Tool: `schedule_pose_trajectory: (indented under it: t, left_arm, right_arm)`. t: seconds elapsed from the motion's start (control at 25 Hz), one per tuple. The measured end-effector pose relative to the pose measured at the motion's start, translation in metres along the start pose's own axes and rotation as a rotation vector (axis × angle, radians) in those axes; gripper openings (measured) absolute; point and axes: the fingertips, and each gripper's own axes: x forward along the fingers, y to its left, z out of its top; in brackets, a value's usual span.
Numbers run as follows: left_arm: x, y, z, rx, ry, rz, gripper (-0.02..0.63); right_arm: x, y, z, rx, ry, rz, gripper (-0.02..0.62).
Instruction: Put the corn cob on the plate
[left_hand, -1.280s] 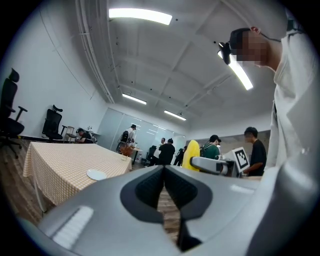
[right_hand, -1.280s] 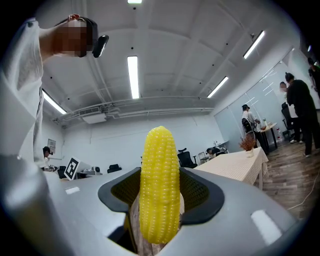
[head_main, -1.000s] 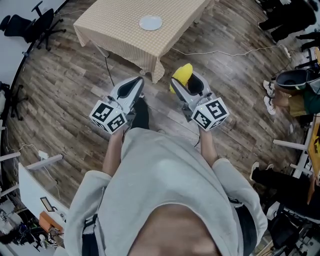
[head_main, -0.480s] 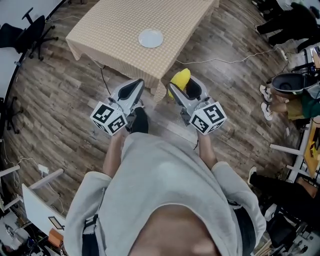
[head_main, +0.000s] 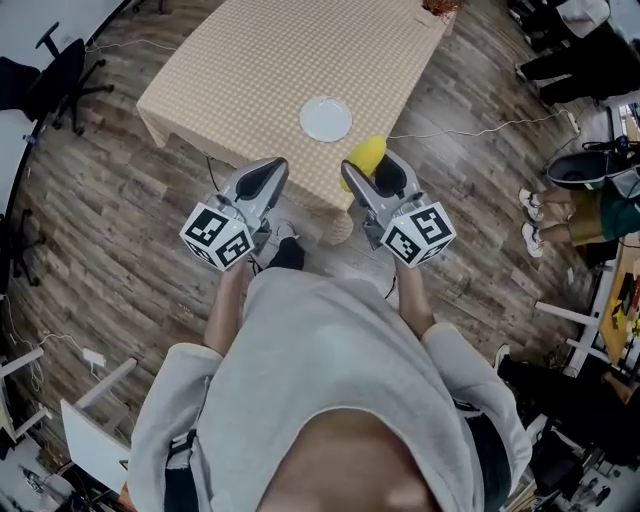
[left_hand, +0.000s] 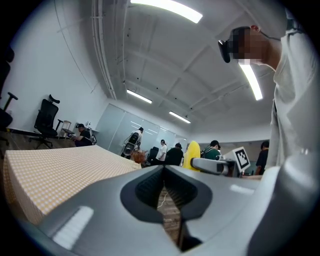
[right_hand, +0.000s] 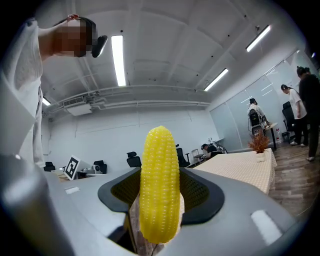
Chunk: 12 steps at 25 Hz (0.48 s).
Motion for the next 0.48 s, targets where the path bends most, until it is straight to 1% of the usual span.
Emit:
schedule_pose_trajectory:
  t: [0.2, 0.48]
  left_arm:
    - [0.005, 0.053, 0.020, -0.001, -0.006, -0.017, 0.009]
    - [0.021, 0.092, 0.030, -0.015, 0.004, -0.046, 0.009]
  right_arm:
    - [0.057, -0.005, 0.014, -0.033, -0.001, -0.014, 0.241]
    - [0.097, -0.020, 0.015, -0.018, 0.016, -0.046, 0.241]
